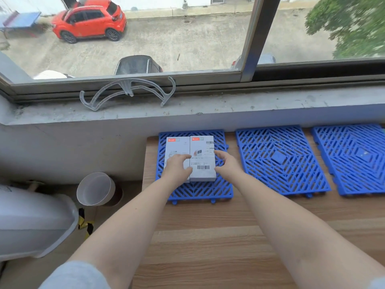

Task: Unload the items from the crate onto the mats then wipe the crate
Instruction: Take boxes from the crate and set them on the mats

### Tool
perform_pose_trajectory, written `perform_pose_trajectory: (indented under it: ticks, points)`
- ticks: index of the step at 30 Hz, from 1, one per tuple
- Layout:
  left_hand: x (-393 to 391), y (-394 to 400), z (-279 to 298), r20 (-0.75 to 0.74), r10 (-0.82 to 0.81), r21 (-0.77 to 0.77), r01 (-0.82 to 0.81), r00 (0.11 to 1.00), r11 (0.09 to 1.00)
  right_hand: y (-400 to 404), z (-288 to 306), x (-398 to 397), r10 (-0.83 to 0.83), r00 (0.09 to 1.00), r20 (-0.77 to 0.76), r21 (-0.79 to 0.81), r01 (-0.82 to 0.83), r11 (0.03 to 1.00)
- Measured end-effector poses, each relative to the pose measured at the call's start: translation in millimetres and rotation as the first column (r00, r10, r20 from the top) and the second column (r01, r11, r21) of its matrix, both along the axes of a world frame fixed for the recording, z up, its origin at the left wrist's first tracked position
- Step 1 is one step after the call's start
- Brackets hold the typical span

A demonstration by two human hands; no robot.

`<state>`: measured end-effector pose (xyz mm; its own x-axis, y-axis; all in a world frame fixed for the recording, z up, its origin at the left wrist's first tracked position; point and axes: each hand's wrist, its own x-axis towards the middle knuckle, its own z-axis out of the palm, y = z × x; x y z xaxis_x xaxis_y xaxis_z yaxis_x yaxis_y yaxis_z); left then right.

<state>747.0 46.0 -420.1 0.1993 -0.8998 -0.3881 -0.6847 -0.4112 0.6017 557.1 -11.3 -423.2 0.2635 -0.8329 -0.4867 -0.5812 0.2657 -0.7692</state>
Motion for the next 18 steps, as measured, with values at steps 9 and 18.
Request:
perform_pose_trajectory:
  ticks: [9, 18]
  points:
    - [-18, -2, 30, 0.530, -0.353, 0.006, 0.413, 0.771, 0.911, 25, 21, -14, 0.162, 0.929, -0.334, -0.203, -0.238, 0.950]
    - [-95, -15, 52, 0.650, -0.508, 0.005, 0.665, 0.565, 0.747, 48, 75, -99, 0.127, 0.733, -0.669, -0.238, -0.372, 0.897]
